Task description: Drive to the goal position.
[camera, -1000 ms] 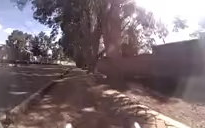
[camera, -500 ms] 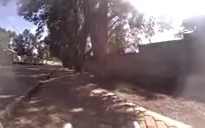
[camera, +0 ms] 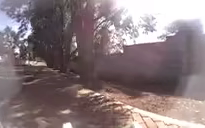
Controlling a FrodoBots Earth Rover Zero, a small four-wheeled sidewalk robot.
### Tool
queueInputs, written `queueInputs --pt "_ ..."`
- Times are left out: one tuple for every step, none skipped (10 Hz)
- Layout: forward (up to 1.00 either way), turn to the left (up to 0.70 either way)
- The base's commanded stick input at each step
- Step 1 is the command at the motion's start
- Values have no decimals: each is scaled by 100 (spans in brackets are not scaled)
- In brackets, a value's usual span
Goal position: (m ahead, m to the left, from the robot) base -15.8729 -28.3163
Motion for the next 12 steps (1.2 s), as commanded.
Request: queueInputs --pt "0 -84" --pt "0 -84" --pt "0 -84" --pt "0 -84" --pt "0 -84" --pt "0 -84" --pt "0 -84" --pt "0 -84" --pt "0 -84" --pt "0 -84" --pt "0 -84" --pt "0 -84"
